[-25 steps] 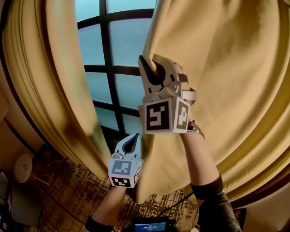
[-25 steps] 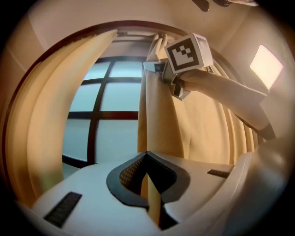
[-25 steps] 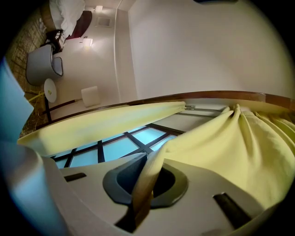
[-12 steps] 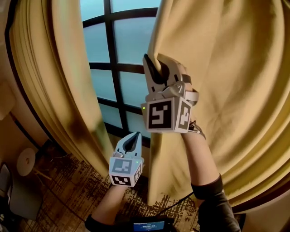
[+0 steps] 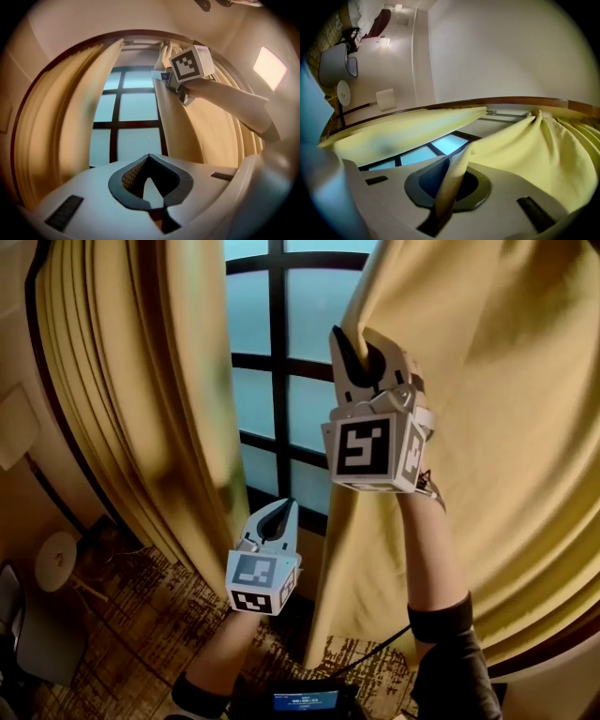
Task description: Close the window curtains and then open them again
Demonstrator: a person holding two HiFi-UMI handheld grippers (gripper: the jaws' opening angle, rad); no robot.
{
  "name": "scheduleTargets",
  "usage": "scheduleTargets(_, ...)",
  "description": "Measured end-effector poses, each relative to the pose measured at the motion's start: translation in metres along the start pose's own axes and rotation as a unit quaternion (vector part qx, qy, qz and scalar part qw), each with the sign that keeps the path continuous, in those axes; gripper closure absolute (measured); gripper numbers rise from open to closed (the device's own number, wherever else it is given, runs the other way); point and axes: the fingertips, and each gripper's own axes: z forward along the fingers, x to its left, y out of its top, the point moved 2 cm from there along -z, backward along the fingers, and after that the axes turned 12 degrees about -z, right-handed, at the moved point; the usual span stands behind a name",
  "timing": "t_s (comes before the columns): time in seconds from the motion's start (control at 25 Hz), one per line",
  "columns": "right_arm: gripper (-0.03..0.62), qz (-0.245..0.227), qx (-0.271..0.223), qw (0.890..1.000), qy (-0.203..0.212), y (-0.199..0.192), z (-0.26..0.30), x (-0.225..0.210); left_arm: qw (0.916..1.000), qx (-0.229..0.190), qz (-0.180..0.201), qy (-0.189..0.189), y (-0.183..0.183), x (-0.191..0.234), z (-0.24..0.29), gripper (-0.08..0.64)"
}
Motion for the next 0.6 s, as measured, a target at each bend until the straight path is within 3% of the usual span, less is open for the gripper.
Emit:
scheduleTargets(0.4, 0.563, -0.025, -0.004, 1.000, 0.005, 0.056, 0.052, 0.030, 0.9994, -0.017, -0.024, 0.017, 0.016, 0.070, -0.030, 0.556)
scheduleTargets(0.6, 0.566, -0.044, -0.014, 0.997, 0.054, 0.081, 0.097, 0.086, 0.9985, -0.023, -0.041, 0.027, 0.023, 0.114, -0.023, 0.556)
